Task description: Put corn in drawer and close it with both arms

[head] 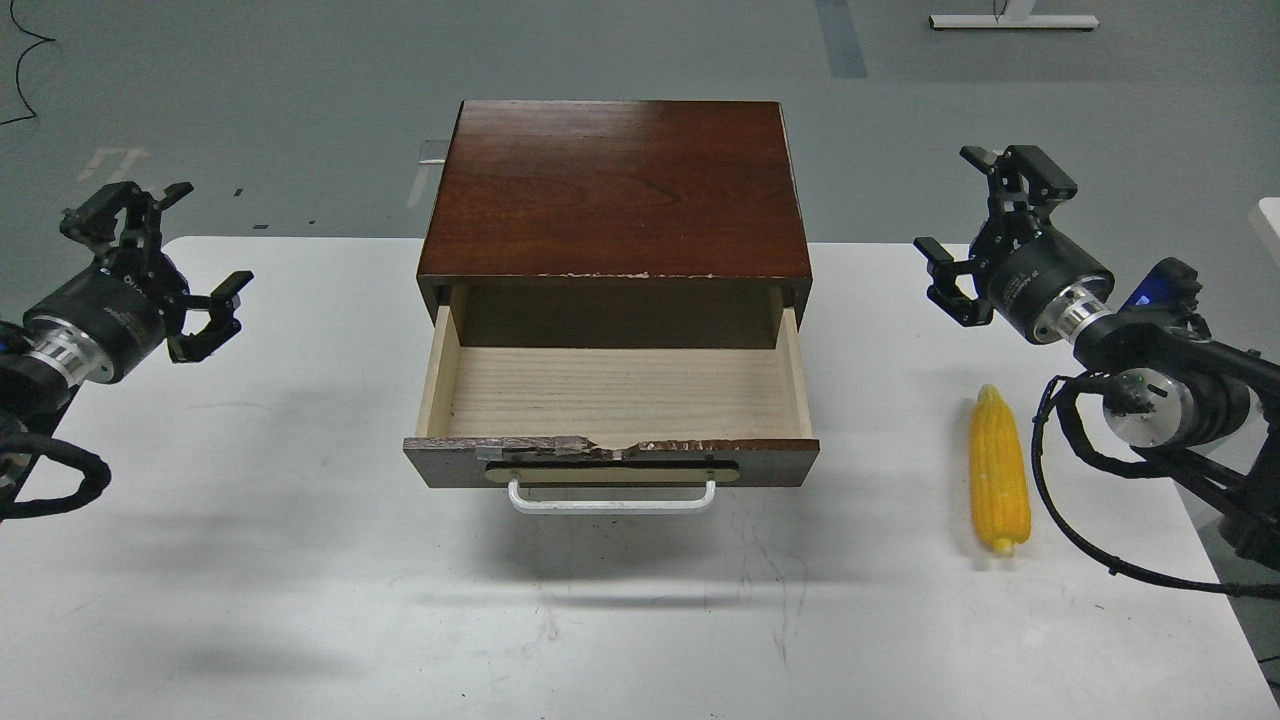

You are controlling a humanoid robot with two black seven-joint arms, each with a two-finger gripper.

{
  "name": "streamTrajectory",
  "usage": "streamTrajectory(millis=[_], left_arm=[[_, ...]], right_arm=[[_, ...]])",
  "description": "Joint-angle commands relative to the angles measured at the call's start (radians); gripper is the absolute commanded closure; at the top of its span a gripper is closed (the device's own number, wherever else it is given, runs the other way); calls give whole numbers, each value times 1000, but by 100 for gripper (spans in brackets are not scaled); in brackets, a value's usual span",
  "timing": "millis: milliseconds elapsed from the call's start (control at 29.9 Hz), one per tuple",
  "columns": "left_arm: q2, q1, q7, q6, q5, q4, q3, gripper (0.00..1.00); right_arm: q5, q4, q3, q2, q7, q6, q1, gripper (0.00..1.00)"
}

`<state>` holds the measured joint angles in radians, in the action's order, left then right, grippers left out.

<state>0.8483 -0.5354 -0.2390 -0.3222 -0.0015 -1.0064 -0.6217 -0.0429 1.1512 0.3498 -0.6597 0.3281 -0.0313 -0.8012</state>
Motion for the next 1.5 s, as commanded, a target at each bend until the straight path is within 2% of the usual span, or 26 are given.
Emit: streamTrajectory(millis=[0, 601, 802, 969, 1470], left_arm=[[2, 2, 1, 0, 0, 0, 0, 1], [14, 5, 0, 2, 1, 0, 0, 1], [14, 5, 0, 2, 1, -1, 0, 1], [12, 5, 0, 2, 1, -1, 0, 1], [11, 5, 0, 11, 1, -5, 2, 1]], right_arm=[[3, -4, 0, 0, 0, 1, 2, 0], [8, 1, 43, -58, 12, -36, 10, 2], [14, -1, 29, -60, 14, 22, 14, 0], [14, 8, 23, -60, 2, 18, 28, 0], [17, 25, 18, -64, 3, 27, 37, 0]])
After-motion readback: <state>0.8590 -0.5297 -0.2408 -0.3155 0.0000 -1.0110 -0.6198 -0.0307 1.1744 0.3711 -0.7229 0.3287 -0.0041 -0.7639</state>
